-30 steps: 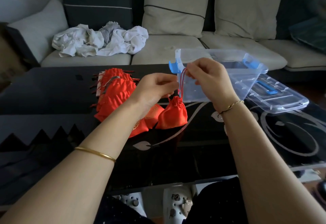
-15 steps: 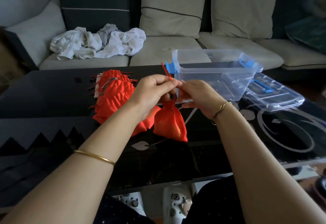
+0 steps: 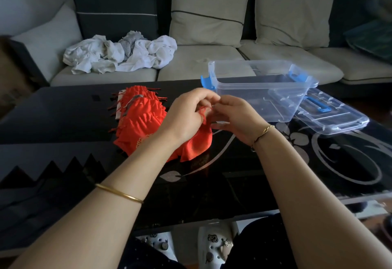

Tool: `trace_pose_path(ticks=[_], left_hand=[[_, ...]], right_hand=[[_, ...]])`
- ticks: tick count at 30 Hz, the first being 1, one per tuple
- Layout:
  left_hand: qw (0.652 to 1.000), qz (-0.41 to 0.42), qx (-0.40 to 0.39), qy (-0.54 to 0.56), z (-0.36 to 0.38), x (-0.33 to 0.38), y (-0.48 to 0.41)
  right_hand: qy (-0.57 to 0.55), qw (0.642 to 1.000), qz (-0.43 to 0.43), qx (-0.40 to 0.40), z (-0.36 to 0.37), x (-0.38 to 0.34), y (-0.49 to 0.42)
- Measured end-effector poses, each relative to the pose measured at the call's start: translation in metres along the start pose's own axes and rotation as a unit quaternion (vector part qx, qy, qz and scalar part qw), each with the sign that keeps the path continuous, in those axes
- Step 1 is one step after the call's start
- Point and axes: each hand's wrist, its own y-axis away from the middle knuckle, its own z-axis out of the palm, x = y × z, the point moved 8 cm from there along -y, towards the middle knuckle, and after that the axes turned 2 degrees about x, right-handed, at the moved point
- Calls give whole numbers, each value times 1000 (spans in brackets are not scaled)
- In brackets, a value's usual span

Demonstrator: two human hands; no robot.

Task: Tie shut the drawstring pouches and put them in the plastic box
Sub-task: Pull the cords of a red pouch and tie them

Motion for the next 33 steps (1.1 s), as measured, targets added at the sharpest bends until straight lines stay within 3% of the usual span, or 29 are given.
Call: trace_pose_path(ticks=[8, 13, 17, 23, 27, 29, 31, 33], left_hand=[[973, 126, 94, -166, -4, 14, 1], [966, 167, 149, -133, -14, 19, 3], [967, 161, 166, -104, -18, 13, 3], [993, 50, 102, -30, -20, -11, 0], [999, -39, 30, -5, -19, -29, 3], [995, -94, 19, 7, -17, -41, 5], [986, -157, 43, 32, -20, -54, 6], [963, -224, 98, 111, -26, -64, 7]], right_hand=[[-87, 990, 63, -91, 17, 16, 1], [-148, 977, 58, -142, 23, 13, 6], [-121, 984, 50, -120, 16, 13, 3], [-15, 1000, 9, 23, -11, 1, 5], [-126, 990, 44, 54, -19, 11, 4], [-272, 959, 71, 35, -12, 17, 4], [-434, 897, 90, 1, -1, 21, 5], [-505, 856, 108, -2, 0, 29, 3]])
